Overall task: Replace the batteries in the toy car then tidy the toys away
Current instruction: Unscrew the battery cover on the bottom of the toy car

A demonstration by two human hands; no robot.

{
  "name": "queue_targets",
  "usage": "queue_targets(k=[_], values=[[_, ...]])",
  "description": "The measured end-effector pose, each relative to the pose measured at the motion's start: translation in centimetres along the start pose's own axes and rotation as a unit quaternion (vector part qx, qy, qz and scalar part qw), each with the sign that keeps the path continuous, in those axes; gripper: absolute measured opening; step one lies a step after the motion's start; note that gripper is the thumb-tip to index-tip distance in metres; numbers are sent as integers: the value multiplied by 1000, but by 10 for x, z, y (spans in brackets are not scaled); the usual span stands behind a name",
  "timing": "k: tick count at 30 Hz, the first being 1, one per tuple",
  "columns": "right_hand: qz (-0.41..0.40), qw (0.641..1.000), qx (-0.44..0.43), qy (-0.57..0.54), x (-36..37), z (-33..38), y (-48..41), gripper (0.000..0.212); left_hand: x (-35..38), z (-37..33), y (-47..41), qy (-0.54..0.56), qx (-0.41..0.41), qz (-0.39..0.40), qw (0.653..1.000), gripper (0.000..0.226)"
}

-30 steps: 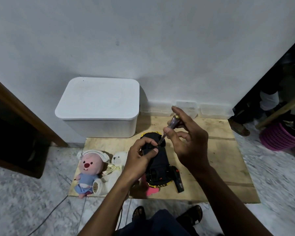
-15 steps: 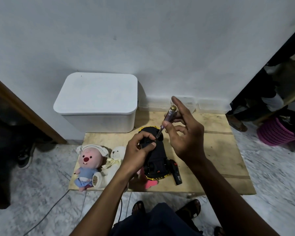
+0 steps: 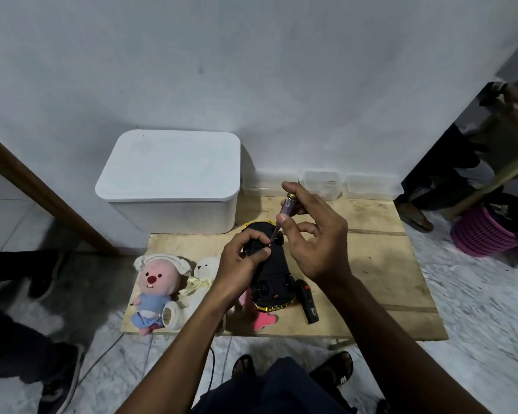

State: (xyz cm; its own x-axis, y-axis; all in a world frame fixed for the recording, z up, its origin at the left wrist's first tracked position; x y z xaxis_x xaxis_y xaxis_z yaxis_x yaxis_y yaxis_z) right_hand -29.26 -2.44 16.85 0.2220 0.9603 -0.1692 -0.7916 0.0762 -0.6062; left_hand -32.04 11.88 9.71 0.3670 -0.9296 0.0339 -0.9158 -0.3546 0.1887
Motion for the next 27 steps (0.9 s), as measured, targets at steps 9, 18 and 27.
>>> queue_targets(k=[9,18,27], values=[[-5,1000,25,-8,-2,-2,0,45,0,5,3,-2,-3,1,1000,15],[-21,999,44,-6,-5,1,-2,41,-2,1,2,10,3,-4,1000,19],[0,999,40,-6,-4,1,-2,50,-2,2,2,12,5,-5,1000,20]])
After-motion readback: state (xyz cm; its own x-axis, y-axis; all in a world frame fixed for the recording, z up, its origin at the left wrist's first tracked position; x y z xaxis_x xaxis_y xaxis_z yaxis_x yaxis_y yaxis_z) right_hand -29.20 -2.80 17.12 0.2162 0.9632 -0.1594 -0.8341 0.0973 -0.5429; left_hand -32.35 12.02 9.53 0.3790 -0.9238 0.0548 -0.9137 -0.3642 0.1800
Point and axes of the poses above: each hand's wrist, its own y-axis away from the middle knuckle, its own x-axis out of the palm, z = x × y, the point moved 1 cm from there along -y, towards the middle knuckle, and after that the axes turned 13 degrees about -z, right-handed, at the moved point
